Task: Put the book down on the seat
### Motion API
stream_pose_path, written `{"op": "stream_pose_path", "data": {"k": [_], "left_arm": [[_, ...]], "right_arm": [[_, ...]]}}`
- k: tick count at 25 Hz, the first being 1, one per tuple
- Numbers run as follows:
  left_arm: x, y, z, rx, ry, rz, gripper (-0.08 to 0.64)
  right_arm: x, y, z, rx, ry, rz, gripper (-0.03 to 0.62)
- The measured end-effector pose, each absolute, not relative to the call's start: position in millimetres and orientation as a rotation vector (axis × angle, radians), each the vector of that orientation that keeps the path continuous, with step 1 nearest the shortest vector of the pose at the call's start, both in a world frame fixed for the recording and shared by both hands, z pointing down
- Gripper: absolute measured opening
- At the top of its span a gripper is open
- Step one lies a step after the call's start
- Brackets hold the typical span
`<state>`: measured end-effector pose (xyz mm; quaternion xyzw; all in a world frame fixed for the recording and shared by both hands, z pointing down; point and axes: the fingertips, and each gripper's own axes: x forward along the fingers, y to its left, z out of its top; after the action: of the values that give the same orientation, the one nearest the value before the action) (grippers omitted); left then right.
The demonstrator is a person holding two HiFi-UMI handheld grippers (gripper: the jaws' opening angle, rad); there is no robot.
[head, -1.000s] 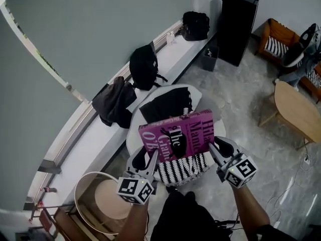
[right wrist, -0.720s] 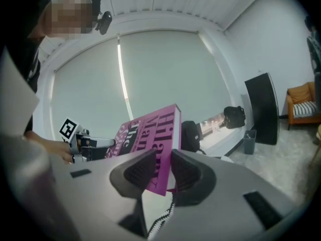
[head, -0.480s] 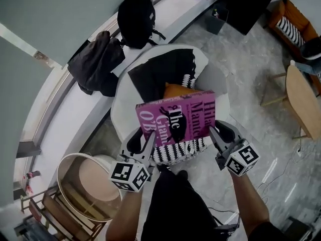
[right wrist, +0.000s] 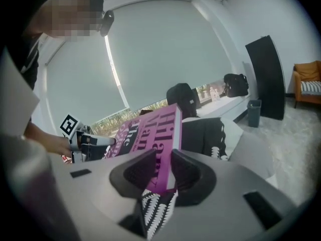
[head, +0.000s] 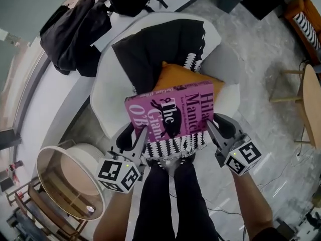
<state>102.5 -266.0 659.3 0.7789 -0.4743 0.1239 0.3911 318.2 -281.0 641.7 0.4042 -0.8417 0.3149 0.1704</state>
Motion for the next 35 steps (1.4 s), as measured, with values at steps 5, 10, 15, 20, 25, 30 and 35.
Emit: {"op": "stream_pose_path", "data": {"k": [5,10,15,20,25,30,35], "left_arm": [[107.1,-252.4,680.8,1.916,-1.213,0.344,0.175],[100.9,-262.8,640.4,1.944,-1.23,0.336,0.175],[99.3,-267.1,631.1,1.955,-1.217,0.331,0.175],[96.8,-270.2,632.3,1.96,-1.203,0.321,0.176],[99.1,-269.5,637.5,1.956,-1.195,0.326,0.176],[95.2,-269.6,617.2,1.961,-1.196,0.313,0.176],[98.5,-269.4,631.5,1.968,-1.181,0.311,0.176]], "right_arm": [[322.1,-275.3,664.2,1.077,-2.362,0.921,0.109],[316.4,-281.2,626.6,1.085,-2.351,0.91,0.109],[314.9,-277.8,616.1,1.101,-2.307,0.902,0.109],[311.7,-276.9,619.4,1.106,-2.27,0.903,0.109],[314.0,-277.6,630.7,1.101,-2.25,0.916,0.109],[309.4,-281.5,603.7,1.099,-2.245,0.88,0.109],[311.9,-277.8,614.5,1.103,-2.222,0.869,0.109]]}}
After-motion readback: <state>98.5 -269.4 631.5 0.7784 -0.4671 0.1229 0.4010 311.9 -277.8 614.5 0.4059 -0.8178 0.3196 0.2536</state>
